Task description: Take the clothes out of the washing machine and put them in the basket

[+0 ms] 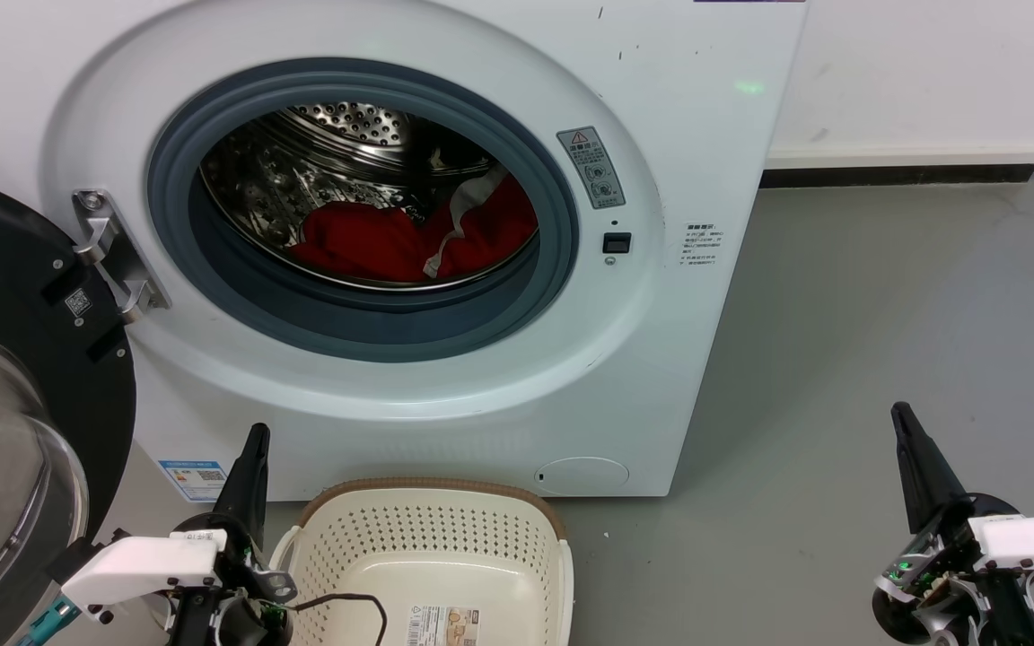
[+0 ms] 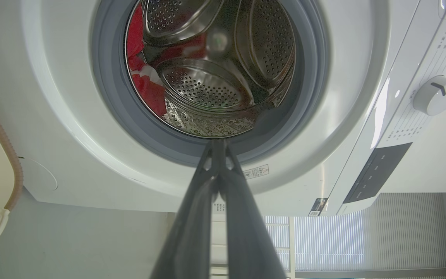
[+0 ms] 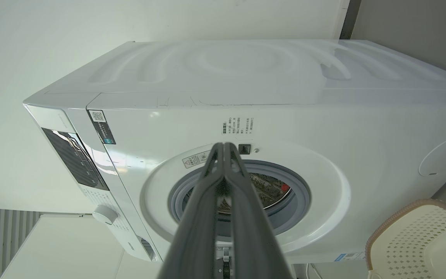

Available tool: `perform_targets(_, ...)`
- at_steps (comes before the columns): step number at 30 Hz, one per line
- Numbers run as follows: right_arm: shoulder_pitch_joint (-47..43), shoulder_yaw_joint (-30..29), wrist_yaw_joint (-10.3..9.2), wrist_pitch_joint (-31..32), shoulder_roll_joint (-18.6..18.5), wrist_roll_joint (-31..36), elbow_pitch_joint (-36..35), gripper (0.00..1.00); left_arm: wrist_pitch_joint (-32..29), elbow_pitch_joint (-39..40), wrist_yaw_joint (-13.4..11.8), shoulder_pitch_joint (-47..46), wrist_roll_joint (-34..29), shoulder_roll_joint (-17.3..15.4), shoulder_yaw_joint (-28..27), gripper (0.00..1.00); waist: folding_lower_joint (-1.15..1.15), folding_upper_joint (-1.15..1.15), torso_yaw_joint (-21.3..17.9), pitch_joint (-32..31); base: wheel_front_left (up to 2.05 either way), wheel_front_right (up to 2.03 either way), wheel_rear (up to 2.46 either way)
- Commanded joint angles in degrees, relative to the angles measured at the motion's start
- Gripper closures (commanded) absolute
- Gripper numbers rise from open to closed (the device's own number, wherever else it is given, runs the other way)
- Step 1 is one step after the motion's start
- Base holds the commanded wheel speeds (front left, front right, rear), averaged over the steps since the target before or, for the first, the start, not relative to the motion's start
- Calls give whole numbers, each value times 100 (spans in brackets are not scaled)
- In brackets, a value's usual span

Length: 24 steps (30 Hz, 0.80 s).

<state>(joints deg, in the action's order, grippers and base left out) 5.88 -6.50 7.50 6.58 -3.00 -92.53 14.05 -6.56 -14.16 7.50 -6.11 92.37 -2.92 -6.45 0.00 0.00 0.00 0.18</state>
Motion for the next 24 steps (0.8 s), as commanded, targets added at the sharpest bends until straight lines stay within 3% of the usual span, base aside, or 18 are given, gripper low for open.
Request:
perform_targets(1,78,3,-2,-1,23,31,6,100,-7,10,11,-34,6,11,-17,100,0,0,0,0,0,0,0)
perform_targets(21,78,3,-2,-1,23,31,6,100,-7,10,11,-34,6,11,-17,100,0,0,0,0,0,0,0)
perform_targets(22,-8,0,0,-1,0,-1,13,0,2,-17,0,6,0,0,7,0,0,0,0,0,0,0,0)
perform_targets(24,-78,35,-1,-45,1,15,80,0,56,-112,-1,71,-10,9,76,0,0,0,0,1,0,0,0)
